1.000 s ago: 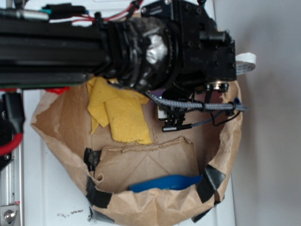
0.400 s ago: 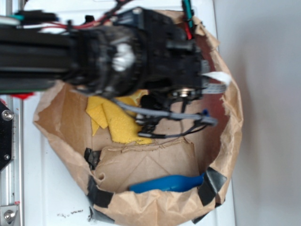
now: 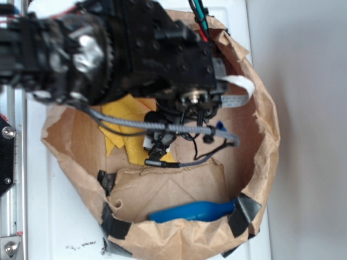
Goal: Grab the yellow cloth.
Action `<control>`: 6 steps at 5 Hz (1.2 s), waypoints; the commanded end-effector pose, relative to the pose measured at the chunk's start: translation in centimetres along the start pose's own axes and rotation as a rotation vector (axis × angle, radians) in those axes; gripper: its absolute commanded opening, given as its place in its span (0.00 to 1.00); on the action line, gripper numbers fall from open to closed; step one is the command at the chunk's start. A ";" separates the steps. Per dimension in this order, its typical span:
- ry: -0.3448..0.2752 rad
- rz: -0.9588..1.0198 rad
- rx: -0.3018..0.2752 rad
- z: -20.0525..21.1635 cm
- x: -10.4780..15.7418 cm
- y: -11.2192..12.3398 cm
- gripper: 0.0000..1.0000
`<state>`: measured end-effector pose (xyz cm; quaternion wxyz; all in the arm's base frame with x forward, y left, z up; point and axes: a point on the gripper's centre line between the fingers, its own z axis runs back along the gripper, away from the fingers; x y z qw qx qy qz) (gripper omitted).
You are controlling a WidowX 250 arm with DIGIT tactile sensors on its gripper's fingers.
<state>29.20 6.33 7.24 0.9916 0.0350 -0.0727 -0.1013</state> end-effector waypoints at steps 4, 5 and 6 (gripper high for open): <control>0.054 -0.102 0.070 -0.8 -5.2 -2.1 1.00; 0.084 -0.089 0.111 -2.0 -5.2 -2.7 1.00; 0.077 -0.083 0.120 -1.7 -6.2 -3.3 1.00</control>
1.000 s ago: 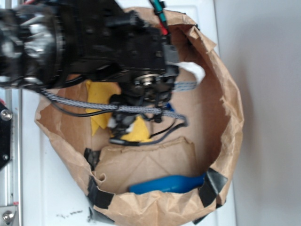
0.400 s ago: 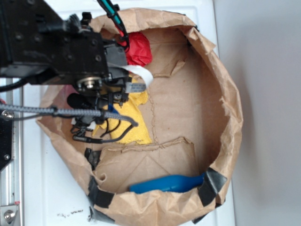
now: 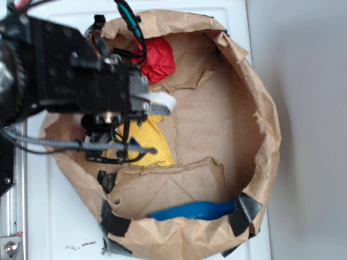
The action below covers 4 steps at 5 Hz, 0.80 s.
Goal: Grab the yellow cloth.
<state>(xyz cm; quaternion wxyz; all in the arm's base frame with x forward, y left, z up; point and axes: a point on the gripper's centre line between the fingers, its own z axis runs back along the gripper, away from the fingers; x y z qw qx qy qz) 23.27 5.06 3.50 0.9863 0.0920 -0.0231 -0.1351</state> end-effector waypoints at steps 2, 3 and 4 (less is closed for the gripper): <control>-0.019 0.136 -0.046 1.2 1.7 0.6 1.00; -0.004 0.190 -0.029 0.7 3.3 1.4 1.00; -0.022 0.214 -0.029 1.1 2.8 1.3 0.00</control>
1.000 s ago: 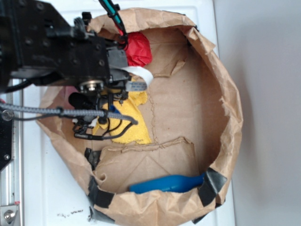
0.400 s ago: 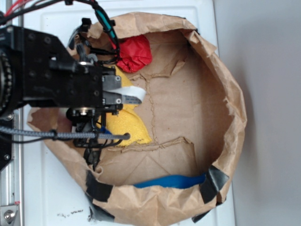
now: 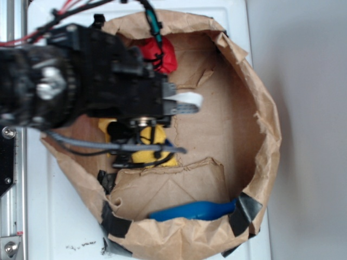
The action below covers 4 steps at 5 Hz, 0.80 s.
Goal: Grab the yellow cloth.
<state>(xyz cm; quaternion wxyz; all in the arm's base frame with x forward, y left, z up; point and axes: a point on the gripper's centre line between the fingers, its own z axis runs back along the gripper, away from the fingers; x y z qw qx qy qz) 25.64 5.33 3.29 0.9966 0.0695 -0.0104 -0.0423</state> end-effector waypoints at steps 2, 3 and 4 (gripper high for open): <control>-0.075 0.025 0.010 1.9 0.5 0.6 0.00; -0.075 0.034 0.013 1.8 1.1 0.9 0.00; -0.108 0.069 -0.020 4.5 1.3 1.5 0.00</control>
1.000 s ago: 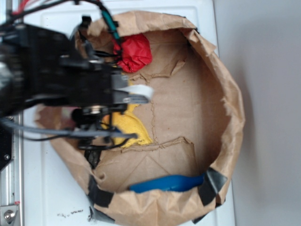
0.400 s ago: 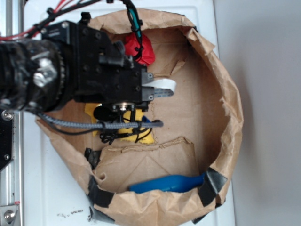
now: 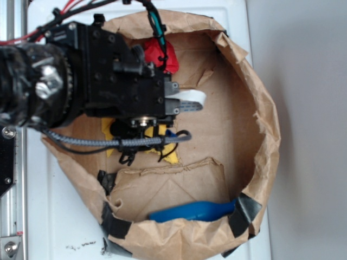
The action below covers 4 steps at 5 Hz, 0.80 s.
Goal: Grab the yellow cloth.
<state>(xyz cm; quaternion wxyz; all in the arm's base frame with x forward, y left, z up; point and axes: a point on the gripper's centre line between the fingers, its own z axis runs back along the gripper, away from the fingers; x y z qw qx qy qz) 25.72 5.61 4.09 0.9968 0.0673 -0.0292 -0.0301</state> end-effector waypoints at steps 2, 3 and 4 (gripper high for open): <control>-0.068 0.110 -0.116 12.2 1.8 3.0 0.00; -0.100 0.078 -0.166 14.8 0.8 2.6 0.00; -0.146 0.068 -0.161 16.2 0.1 2.1 0.00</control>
